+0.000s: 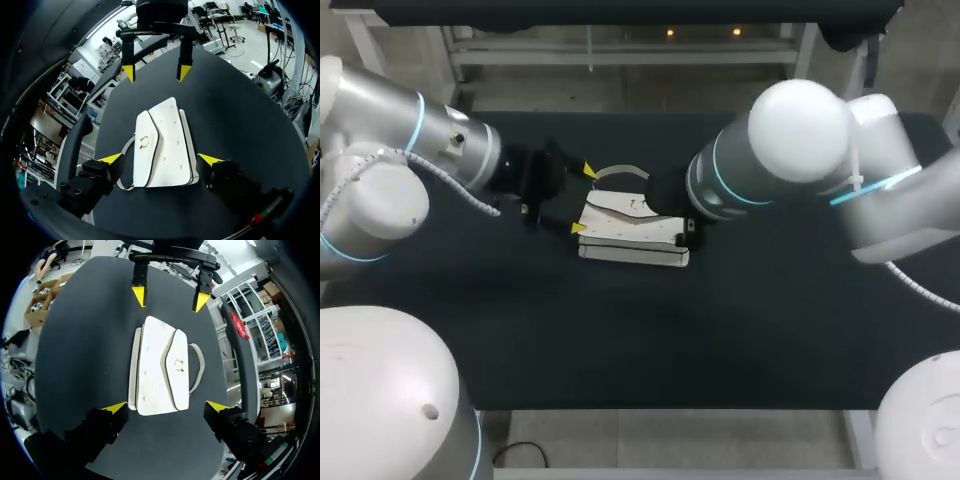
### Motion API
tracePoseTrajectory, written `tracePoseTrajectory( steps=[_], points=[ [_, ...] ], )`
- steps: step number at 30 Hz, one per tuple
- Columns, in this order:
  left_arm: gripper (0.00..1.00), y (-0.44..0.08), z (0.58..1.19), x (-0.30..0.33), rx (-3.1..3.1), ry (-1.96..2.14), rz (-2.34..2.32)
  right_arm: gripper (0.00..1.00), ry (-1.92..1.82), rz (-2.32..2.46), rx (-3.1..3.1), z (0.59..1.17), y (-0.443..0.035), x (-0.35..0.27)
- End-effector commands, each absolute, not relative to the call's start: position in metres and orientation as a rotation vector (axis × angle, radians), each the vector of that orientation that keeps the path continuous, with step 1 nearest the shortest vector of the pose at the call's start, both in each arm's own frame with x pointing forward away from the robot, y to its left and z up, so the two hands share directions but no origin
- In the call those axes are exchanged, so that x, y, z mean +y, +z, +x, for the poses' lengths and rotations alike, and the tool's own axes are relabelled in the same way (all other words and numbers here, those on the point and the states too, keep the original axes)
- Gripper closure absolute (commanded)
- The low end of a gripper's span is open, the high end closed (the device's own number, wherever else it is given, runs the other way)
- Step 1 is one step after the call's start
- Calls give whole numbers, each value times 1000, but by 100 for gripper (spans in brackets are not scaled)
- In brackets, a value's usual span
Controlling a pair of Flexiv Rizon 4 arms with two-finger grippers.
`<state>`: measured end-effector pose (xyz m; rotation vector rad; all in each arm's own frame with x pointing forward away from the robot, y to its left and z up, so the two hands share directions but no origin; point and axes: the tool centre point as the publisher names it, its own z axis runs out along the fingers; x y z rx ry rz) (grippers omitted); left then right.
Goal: Pick up the bag, open it, inspect its contents, close it, and place it on the opposite side
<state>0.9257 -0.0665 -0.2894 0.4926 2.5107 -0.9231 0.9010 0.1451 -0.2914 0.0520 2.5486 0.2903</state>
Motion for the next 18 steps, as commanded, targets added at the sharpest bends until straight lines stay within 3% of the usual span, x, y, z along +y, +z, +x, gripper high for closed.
tracePoseTrajectory(
  steps=[1,18],
  points=[
    [0,-270,922,-61,2676,-909,537,0,276,61,2679,900,-274,140],
    [0,-267,921,-62,2751,-832,559,0,276,114,2793,906,-270,136]
  ],
)
